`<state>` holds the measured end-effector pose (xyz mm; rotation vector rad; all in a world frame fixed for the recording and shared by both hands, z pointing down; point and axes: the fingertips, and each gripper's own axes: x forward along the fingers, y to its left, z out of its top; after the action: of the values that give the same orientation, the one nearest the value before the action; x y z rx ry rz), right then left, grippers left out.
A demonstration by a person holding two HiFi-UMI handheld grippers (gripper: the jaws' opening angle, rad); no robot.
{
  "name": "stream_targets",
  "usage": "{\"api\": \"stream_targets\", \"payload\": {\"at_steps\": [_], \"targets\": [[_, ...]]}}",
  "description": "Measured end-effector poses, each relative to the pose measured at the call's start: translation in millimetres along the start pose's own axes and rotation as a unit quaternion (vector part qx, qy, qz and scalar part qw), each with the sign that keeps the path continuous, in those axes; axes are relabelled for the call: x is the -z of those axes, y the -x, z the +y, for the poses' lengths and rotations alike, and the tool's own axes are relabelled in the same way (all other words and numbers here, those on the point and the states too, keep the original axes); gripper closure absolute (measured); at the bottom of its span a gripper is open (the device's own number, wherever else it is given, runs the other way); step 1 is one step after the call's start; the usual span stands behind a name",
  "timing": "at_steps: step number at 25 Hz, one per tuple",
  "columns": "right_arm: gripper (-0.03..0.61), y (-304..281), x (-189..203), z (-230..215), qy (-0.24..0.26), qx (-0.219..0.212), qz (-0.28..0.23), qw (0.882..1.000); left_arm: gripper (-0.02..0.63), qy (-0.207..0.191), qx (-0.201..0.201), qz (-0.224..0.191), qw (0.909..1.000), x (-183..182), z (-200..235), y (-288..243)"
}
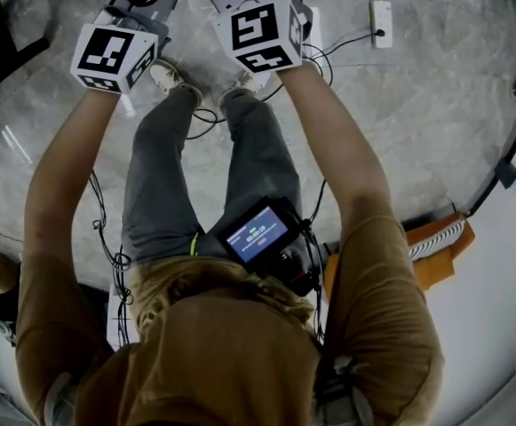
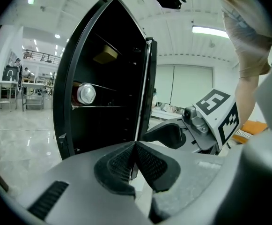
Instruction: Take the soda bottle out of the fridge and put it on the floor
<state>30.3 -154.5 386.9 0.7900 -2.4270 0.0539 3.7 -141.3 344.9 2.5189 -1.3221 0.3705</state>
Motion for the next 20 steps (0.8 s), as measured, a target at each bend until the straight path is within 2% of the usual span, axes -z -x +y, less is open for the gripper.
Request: {"api": "stream_targets", "payload": {"at_steps": [6,12,20], "targets": [[0.287,19.3,-1.8,5.6,0.008,0.002,0.005,1.000,0.612,-0.013,0.015,-0.004,0.9998,-5.6,-24.8,9.0],[0.287,18.0,-27.3,-20.8,0.001,0.008,0.015,1.000,0.613,-0.016,0.020,0.003,0.9997,-40.8,-12.0,-1.7],[0.287,50.8,-56.0,-18.8,0.001,0.021,0.013,1.000,0.614,-0.020,0.014,-0.009,0.9997,-74.1,-15.1,19.5]]}}
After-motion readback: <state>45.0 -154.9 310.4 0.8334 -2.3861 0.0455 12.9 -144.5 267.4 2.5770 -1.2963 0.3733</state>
